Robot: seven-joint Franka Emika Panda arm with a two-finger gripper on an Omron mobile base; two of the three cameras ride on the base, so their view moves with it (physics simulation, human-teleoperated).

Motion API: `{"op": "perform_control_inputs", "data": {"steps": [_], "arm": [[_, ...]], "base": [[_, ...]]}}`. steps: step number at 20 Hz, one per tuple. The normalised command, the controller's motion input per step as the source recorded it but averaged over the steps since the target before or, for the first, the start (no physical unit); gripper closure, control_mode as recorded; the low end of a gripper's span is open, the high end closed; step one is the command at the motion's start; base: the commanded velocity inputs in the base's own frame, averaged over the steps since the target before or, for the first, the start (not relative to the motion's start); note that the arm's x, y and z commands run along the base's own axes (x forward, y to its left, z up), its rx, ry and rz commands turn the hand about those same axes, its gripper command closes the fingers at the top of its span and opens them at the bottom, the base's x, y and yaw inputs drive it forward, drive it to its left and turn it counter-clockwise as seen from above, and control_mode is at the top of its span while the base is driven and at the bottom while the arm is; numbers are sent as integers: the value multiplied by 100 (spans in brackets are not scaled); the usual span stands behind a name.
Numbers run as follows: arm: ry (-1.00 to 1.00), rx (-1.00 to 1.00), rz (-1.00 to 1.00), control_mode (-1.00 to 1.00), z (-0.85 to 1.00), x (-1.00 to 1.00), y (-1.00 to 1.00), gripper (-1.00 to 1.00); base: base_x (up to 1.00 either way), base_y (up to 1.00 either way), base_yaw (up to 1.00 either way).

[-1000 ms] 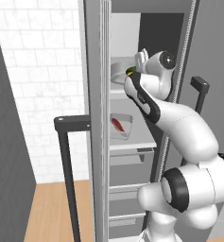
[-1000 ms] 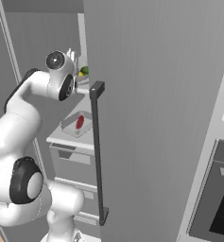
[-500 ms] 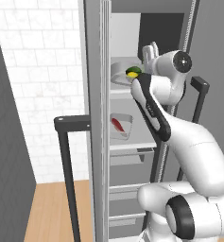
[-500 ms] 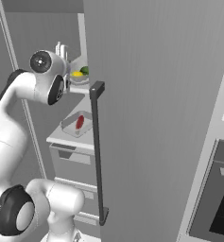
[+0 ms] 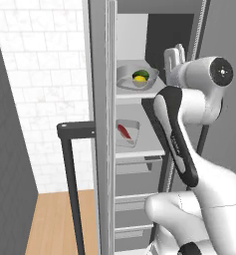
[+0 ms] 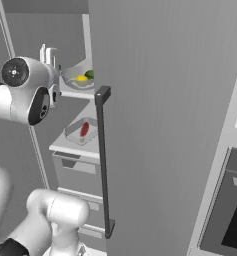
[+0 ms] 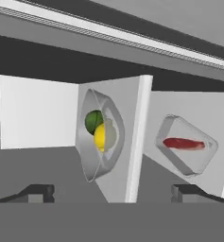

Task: Take the meat container that has the steak and place it on the second highest rack of the freezer. Then take the vegetable container that has the avocado and lemon and place it on the highest rack of the freezer.

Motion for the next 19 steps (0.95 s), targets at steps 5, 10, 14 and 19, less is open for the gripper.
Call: {"op": "perform_control_inputs", "data": {"steps": [5, 10, 14, 19], "arm": [[1, 0, 5, -100, 14, -100, -28, -100], [13, -5, 14, -100, 4, -100, -11, -100], [26, -21, 19, -100, 2, -90, 0, -100], [24, -31, 19, -100, -1, -79, 0, -100]], "base": [[0, 0, 0], [0, 0, 0], [0, 0, 0], [0, 0, 0]]}}
